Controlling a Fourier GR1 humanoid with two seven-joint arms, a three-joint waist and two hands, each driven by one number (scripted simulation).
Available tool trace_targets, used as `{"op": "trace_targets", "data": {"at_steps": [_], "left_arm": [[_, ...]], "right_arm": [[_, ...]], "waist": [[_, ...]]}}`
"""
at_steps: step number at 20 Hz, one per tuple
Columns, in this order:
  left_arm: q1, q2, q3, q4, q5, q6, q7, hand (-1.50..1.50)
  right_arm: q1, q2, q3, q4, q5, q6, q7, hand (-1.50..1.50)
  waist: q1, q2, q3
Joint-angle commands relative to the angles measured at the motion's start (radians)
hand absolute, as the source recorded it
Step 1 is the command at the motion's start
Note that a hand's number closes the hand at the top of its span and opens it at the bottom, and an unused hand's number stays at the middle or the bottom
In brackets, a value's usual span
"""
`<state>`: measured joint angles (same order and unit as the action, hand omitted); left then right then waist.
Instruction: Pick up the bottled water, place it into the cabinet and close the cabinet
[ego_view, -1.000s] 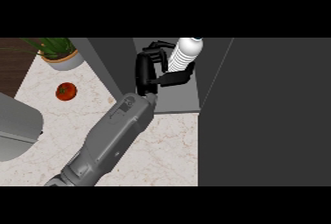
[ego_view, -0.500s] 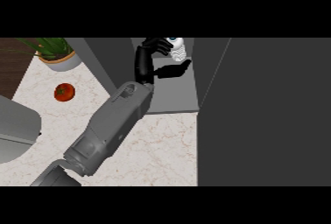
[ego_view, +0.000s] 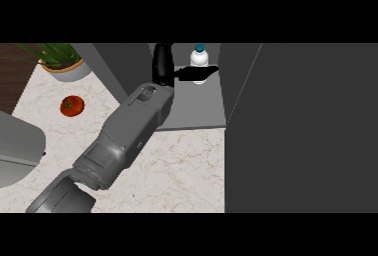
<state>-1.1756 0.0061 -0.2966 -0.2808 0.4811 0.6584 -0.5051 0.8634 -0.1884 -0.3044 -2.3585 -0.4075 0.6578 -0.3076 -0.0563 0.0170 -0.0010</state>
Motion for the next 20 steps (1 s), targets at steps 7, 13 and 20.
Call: {"op": "trace_targets", "data": {"at_steps": [7,13,20], "left_arm": [[-0.021,-0.006,0.081,-0.060,0.056,-0.138,-0.110,-1.50],[0.086,-0.006,0.020,-0.221,0.104,-0.215,-0.075,-1.50],[0.272,-0.006,-0.135,-0.502,0.131,-0.179,0.023,-1.50]], "right_arm": [[0.054,0.031,0.037,-0.164,-0.042,-0.025,0.071,-1.50],[0.065,0.045,0.015,-0.127,-0.031,0.002,0.032,-1.50],[0.042,0.039,0.058,-0.143,-0.044,-0.039,0.090,-1.50]], "waist": [[0.006,-0.007,-0.001],[0.033,-0.022,0.000],[0.063,-0.030,0.000]]}}
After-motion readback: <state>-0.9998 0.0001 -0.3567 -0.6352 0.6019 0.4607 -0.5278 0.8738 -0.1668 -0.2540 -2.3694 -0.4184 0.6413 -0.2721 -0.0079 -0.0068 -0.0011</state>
